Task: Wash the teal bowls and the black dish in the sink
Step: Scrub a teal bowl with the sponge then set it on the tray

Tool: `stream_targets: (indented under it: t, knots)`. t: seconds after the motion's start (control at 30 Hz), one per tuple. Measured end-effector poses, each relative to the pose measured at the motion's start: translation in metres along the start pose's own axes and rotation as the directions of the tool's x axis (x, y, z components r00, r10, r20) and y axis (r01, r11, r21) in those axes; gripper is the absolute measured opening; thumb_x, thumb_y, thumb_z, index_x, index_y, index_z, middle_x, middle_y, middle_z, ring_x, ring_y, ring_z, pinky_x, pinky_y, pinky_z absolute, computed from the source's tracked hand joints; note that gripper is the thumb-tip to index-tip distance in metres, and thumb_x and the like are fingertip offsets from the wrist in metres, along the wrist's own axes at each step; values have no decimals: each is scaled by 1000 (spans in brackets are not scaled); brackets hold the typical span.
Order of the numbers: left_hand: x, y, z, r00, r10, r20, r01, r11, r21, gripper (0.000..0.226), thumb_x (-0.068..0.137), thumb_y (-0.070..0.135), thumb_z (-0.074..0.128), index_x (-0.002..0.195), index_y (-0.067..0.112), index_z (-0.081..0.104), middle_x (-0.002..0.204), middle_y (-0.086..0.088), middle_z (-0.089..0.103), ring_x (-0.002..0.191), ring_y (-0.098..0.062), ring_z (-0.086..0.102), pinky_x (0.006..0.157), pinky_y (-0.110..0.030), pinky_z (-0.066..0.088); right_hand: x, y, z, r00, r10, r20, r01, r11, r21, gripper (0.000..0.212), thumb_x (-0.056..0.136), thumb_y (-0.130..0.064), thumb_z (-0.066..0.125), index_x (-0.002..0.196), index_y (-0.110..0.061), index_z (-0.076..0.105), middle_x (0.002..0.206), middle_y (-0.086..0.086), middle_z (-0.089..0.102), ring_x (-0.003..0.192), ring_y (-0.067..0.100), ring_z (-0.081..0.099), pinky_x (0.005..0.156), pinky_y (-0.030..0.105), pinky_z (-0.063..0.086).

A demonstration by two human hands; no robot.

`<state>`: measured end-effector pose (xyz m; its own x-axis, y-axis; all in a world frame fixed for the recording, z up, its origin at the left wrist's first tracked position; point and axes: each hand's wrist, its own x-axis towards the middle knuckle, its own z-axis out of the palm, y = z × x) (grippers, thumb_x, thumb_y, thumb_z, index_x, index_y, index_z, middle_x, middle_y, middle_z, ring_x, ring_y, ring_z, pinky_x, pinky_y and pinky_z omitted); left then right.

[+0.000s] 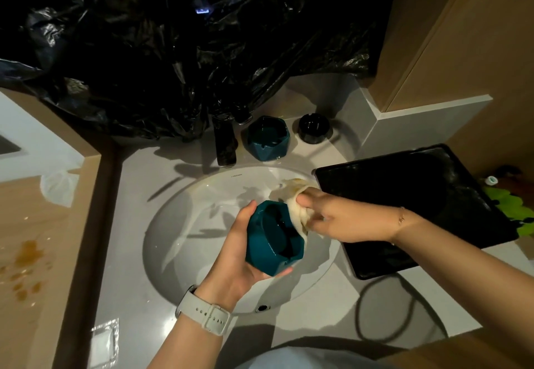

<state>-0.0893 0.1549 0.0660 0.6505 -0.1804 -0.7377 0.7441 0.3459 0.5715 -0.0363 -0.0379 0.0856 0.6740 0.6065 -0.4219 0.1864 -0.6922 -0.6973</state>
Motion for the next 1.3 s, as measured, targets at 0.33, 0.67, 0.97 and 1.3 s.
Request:
stream_targets:
  t: [0.33,0.67,0.97,1.3]
  knots:
    - [-12,-3,8,999,-29,42,27,999,39,48,90,59,52,109,20,72,104,-11,76,96,-34,72,76,-54,59,18,5,31,901,-93,-423,-28,962,-271,60,68,-70,59,98,-18,65,97,-1,60,93,18,54,81,32,48]
    - [-9,4,-2,999,34,-41,-34,999,10,49,90,60,49,102,19,73,94,-11,77,76,-29,75,69,-44,60,23,-5,49,946,228,-229,-152,939,310,37,81,-26,73,114,-19,58,105,-3,68,97,12,65,86,24,53]
    - [-11,7,-5,999,39,-36,-36,997,73,47,91,60,50,99,20,74,94,-12,77,82,-30,74,70,-47,60,24,-11,48,940,213,-265,-119,936,331,14,88,-31,66,100,-23,67,96,-3,71,93,13,66,86,29,54]
    - [-13,9,-10,989,105,-107,-104,994,18,42,91,55,52,86,20,76,82,-10,77,75,-30,73,69,-48,60,41,-28,69,849,201,-488,-216,976,26,22,91,-21,52,107,-8,61,101,14,67,95,31,63,71,25,42]
